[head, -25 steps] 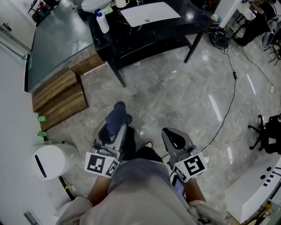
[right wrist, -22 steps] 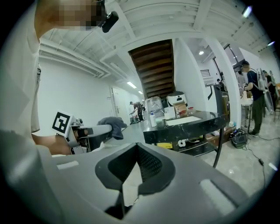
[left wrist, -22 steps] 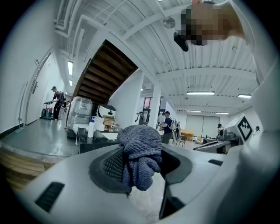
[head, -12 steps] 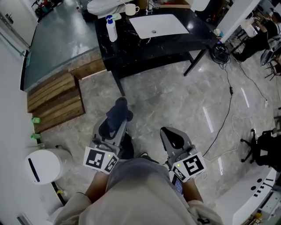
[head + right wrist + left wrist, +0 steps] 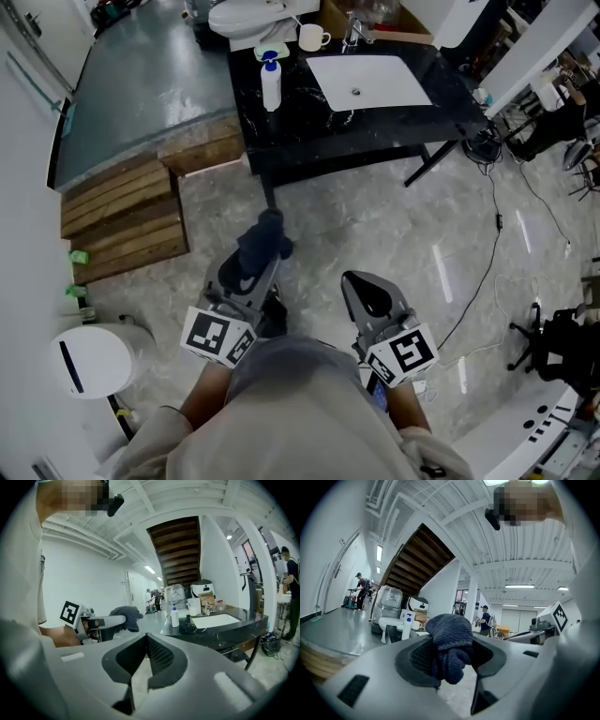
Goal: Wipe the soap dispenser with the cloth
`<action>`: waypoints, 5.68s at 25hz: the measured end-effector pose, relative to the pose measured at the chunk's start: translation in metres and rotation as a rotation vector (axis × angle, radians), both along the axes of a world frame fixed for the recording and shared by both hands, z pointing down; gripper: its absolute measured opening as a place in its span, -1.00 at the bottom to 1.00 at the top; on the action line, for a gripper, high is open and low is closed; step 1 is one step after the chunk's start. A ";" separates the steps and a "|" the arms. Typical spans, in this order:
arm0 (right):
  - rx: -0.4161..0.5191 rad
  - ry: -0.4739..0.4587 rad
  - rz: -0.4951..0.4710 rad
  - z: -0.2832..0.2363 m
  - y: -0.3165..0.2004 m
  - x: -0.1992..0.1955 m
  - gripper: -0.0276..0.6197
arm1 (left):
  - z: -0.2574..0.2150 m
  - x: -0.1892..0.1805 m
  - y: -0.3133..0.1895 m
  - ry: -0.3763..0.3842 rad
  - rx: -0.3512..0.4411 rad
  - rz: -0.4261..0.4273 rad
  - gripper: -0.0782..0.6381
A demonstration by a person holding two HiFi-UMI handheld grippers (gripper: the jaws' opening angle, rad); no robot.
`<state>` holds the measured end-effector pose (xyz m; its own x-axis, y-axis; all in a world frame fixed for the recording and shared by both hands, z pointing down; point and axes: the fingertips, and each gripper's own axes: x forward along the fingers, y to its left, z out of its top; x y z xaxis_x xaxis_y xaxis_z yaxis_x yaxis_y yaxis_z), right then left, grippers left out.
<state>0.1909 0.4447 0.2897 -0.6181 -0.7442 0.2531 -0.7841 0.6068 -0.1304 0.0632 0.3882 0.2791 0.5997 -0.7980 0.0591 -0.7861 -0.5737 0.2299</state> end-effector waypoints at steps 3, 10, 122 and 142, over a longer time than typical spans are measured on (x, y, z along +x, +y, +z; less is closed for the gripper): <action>0.002 0.001 -0.016 -0.004 -0.026 -0.020 -0.91 | -0.002 -0.016 -0.022 0.000 0.000 0.003 -0.28; 0.012 0.022 -0.064 -0.008 -0.073 -0.065 -0.91 | -0.005 -0.046 -0.067 0.003 0.033 0.019 -0.28; 0.012 0.093 0.160 0.051 -0.542 -0.129 -0.49 | 0.030 -0.086 -0.482 0.062 -0.067 0.425 -0.28; -0.010 0.017 0.119 0.051 -0.544 -0.111 -0.49 | 0.057 -0.041 -0.493 0.081 -0.095 0.545 -0.28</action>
